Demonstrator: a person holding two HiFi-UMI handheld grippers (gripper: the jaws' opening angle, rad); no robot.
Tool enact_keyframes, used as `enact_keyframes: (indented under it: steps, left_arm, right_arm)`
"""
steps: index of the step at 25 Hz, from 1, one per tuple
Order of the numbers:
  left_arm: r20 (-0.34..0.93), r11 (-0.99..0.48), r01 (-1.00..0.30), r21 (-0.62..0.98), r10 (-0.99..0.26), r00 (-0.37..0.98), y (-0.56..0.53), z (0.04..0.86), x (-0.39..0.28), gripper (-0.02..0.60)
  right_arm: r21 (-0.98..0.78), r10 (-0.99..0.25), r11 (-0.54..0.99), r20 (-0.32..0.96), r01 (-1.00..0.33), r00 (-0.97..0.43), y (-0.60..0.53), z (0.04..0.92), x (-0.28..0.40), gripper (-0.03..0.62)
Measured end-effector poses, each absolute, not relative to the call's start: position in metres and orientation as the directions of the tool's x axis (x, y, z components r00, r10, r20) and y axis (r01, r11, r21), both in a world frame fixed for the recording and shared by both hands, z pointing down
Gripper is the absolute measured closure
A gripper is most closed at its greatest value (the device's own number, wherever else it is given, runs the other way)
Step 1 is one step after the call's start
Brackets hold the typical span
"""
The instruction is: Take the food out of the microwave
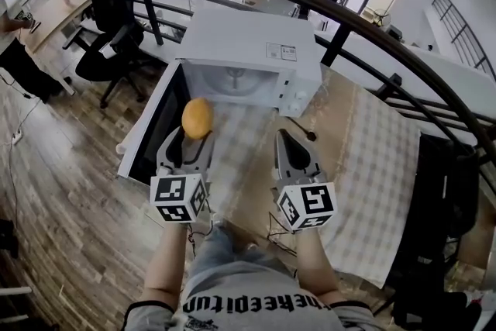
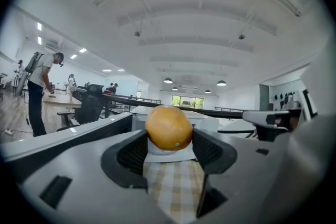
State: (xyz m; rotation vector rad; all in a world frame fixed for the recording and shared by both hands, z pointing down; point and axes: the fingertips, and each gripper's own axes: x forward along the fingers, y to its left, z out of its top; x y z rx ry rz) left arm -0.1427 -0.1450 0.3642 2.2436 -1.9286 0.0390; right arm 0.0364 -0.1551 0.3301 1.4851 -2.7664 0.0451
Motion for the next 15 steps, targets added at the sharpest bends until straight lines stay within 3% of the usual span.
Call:
enact_keyframes:
  steps: [15]
  left_arm:
    - [0.086,-0.099,-0.988,0.121,-0.990,0.109,-0.103,0.338,-0.135,0.318]
  right_arm:
    - [0.006,-0.828,0.561,-0.019,-0.828,-0.561,-0.120,0.311,0.057,0.589]
